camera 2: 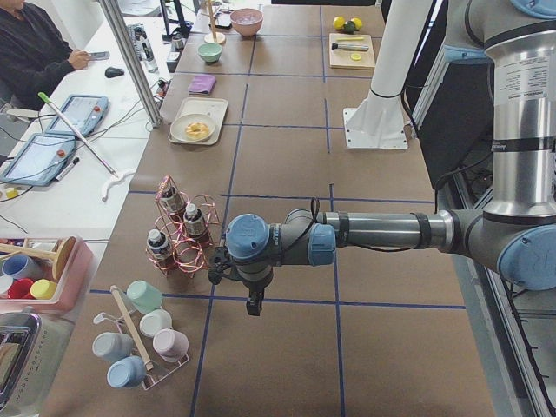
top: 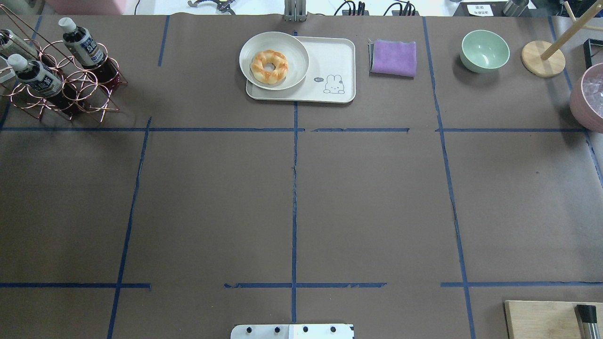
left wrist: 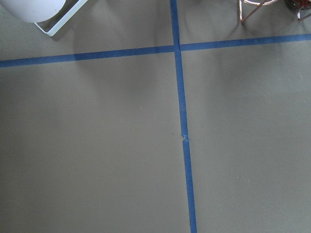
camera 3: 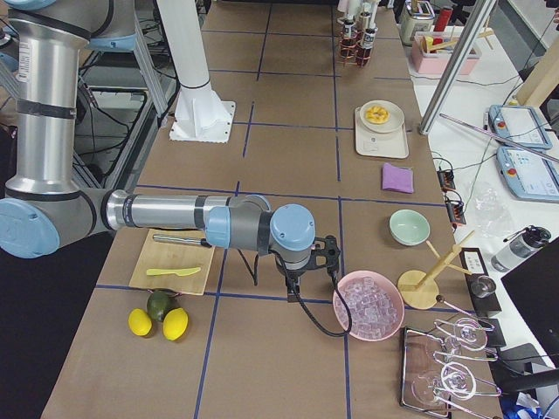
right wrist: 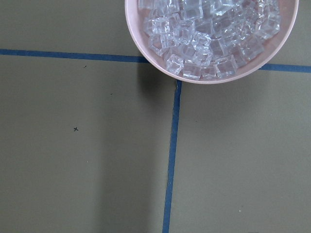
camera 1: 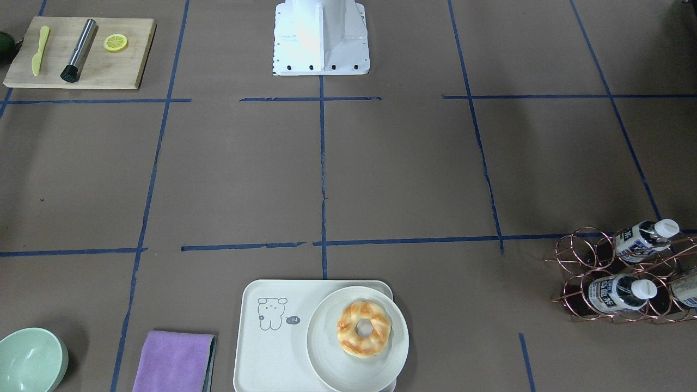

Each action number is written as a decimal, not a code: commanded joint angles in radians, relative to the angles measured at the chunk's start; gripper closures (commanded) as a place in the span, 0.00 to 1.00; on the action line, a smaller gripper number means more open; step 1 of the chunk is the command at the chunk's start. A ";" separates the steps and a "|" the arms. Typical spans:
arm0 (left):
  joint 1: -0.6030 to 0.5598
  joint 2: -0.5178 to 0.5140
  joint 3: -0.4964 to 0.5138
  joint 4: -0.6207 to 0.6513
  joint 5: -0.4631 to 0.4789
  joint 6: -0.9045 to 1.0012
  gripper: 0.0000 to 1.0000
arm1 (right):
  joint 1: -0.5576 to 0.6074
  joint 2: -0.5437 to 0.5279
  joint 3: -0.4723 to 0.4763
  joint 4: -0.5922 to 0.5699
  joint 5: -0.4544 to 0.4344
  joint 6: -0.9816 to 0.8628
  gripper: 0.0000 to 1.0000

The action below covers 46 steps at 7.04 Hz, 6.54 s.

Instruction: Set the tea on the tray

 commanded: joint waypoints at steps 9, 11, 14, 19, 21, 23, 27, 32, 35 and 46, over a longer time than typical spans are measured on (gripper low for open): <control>0.000 -0.003 0.000 0.000 -0.002 -0.001 0.00 | 0.000 -0.003 0.001 -0.001 -0.003 0.001 0.00; 0.000 -0.003 0.000 -0.002 -0.002 0.001 0.00 | 0.000 -0.002 0.005 -0.001 -0.003 0.001 0.00; 0.000 -0.003 0.000 -0.002 -0.002 0.004 0.00 | 0.000 0.000 0.008 0.000 -0.002 0.001 0.00; 0.000 -0.003 -0.001 -0.002 -0.002 0.004 0.00 | 0.000 0.002 0.014 0.000 -0.002 0.001 0.00; 0.000 -0.003 -0.001 -0.002 -0.002 0.004 0.00 | 0.000 0.002 0.020 0.000 -0.003 0.001 0.00; 0.000 -0.003 -0.003 -0.003 -0.003 0.005 0.00 | 0.000 0.002 0.020 0.000 -0.003 0.001 0.00; 0.000 -0.050 -0.026 -0.003 -0.009 -0.001 0.00 | 0.000 0.002 0.060 0.000 0.000 0.001 0.00; 0.069 -0.141 -0.009 -0.369 -0.006 -0.329 0.00 | -0.002 0.000 0.080 0.000 -0.003 0.001 0.00; 0.112 -0.143 -0.006 -0.573 0.000 -0.516 0.00 | -0.002 0.002 0.081 0.000 -0.002 0.001 0.00; 0.445 -0.160 0.003 -0.865 0.608 -0.891 0.06 | -0.002 0.023 0.080 0.000 -0.003 0.038 0.00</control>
